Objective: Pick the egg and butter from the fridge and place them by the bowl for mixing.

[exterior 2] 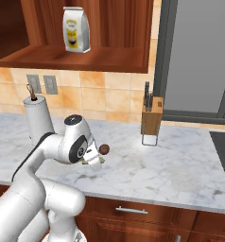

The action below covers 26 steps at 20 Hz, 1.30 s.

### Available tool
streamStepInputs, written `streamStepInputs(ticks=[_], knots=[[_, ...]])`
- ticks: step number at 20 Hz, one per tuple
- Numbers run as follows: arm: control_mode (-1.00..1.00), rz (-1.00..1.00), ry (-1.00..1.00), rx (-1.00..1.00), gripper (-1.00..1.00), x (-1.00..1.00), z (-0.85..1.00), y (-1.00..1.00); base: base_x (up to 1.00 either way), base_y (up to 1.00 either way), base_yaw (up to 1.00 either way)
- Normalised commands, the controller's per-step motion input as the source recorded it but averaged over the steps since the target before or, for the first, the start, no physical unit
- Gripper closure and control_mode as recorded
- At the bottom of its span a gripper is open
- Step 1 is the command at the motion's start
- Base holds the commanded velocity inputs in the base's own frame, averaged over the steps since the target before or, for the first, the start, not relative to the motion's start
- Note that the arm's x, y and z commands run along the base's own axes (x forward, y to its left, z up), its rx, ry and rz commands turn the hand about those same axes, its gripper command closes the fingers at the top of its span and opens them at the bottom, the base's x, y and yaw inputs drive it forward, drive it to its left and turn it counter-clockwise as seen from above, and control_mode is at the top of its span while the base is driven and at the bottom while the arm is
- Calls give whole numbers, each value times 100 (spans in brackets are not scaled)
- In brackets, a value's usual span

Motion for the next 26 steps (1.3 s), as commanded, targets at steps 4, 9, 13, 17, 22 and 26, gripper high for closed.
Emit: streamStepInputs(ticks=[4,9,13,17,22,26], knots=[[-100,-1,0,5,100,23,-37,0,0,0,0],[-100,-6,1,4,100,34,-35,0,0,0,0],[-100,-8,0,4,100,24,-31,2,0,0,0],[-100,-8,0,5,100,13,-33,3,0,0,0],[-100,-6,0,7,100,18,-25,0,0,0,0],[-100,-2,0,10,-100,2,-21,0,0,0,0]])
